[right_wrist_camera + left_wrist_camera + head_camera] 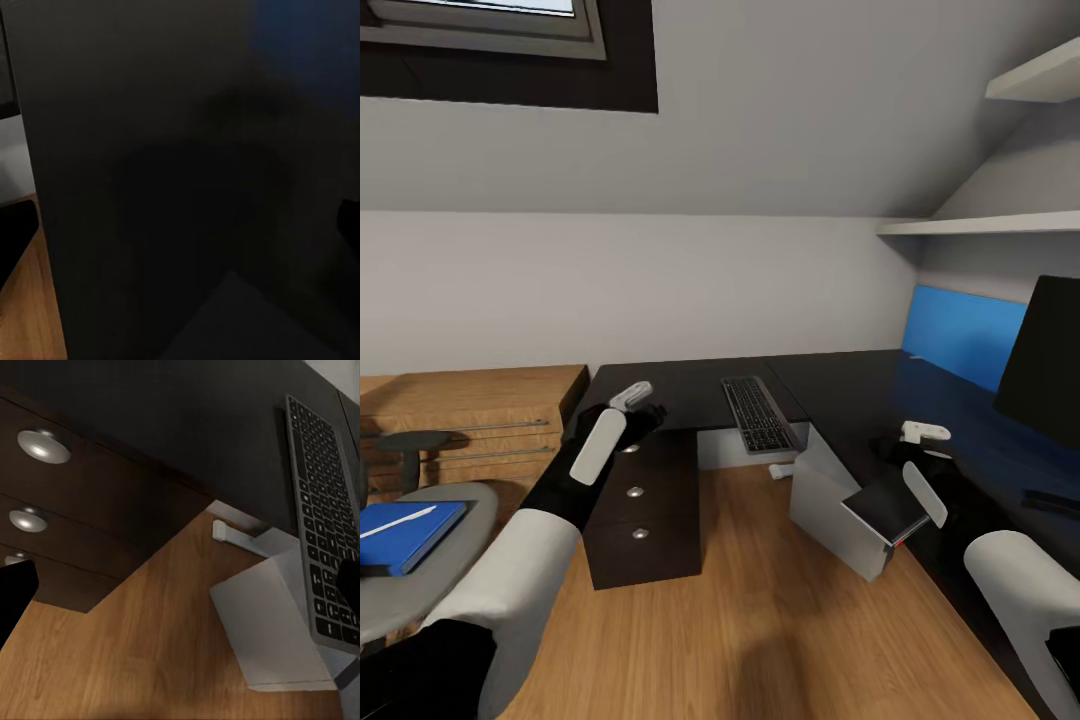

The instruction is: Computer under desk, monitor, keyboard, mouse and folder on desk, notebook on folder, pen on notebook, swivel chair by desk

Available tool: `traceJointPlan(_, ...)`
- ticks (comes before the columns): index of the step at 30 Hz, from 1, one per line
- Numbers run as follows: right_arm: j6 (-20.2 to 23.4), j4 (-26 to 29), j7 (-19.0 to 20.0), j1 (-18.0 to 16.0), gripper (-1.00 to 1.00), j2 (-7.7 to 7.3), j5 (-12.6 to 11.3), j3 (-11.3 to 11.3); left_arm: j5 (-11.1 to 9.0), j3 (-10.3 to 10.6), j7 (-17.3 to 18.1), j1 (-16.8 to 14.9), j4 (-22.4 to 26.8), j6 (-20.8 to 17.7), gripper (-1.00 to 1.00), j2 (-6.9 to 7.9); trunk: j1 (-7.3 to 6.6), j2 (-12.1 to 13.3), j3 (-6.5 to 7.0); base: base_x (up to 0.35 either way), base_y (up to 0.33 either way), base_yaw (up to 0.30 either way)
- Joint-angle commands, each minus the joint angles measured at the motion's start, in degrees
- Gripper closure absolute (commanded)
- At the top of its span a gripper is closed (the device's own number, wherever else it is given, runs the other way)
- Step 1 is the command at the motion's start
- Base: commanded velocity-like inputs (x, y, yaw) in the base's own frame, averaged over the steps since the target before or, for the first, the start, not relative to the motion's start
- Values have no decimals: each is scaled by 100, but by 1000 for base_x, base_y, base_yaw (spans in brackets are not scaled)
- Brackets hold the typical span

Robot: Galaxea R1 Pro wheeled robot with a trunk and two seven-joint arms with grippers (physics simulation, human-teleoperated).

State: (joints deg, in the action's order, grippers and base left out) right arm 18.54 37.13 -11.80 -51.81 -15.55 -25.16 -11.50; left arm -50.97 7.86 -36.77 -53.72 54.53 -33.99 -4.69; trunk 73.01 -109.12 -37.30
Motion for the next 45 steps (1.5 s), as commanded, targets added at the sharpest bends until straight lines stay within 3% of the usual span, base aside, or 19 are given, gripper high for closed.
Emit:
traceJointPlan(1,18,11,-56,-4,-100,-10,-60,-45,-56,9,-56,-4,7,0,-100,1,-1,-3,-7,0,0,0)
traceJointPlan(5,18,37,-57,-1,-100,-10,-60,-45,-49,33,-54,153,206,2,-100,15,-1,-3,-7,0,0,0)
traceJointPlan(6,32,173,-58,64,-100,-10,-59,-45,-46,46,-51,461,499,1,-100,56,-1,-3,-7,0,0,0)
traceJointPlan(8,132,613,-58,287,-100,-10,-58,-43,-37,129,-47,1389,1345,-1,-100,178,-1,-3,-7,0,0,0)
traceJointPlan(13,275,1028,-59,518,-100,-14,-52,-38,-25,331,-47,2292,2105,9,-100,349,-1,-3,-7,0,0,0)
traceJointPlan(16,315,1304,-61,681,-100,-17,-51,-35,55,718,-59,2930,2404,61,-100,598,-1,-3,-7,0,0,0)
traceJointPlan(20,364,1600,-65,850,-100,-18,-51,-36,182,1077,-66,3437,2487,398,-100,891,-1,-3,-7,0,0,0)
traceJointPlan(23,531,2024,-70,1085,-100,-17,-51,-36,258,1326,-55,3828,2505,1083,-100,1077,-1,-3,-7,0,0,0)
traceJointPlan(29,757,2764,-89,1460,-100,-18,-50,-30,276,1493,-44,4134,2334,1606,-100,1270,-1,-3,-7,0,0,0)
traceJointPlan(31,880,3207,-205,1687,-100,-8,-54,-32,283,1554,37,4190,1915,1705,-100,1316,-1,-3,-7,0,0,0)
traceJointPlan(37,1116,3780,-442,1939,-100,94,-58,-34,360,1588,648,4223,1064,1828,-100,1373,-1,-3,-7,0,0,0)
traceJointPlan(41,1155,3899,-562,1996,-100,230,-81,-25,458,1593,896,4228,780,2252,-100,1575,-1,-3,-7,0,0,0)
traceJointPlan(44,1165,4010,-597,2020,-100,274,-207,-25,478,1595,955,4229,664,2583,-100,1654,-1,-3,-7,0,13,0)
traceJointPlan(45,1178,4138,-609,2048,-100,286,-367,-23,487,1598,972,4229,621,2717,-100,1677,-1,-3,-6,0,151,0)
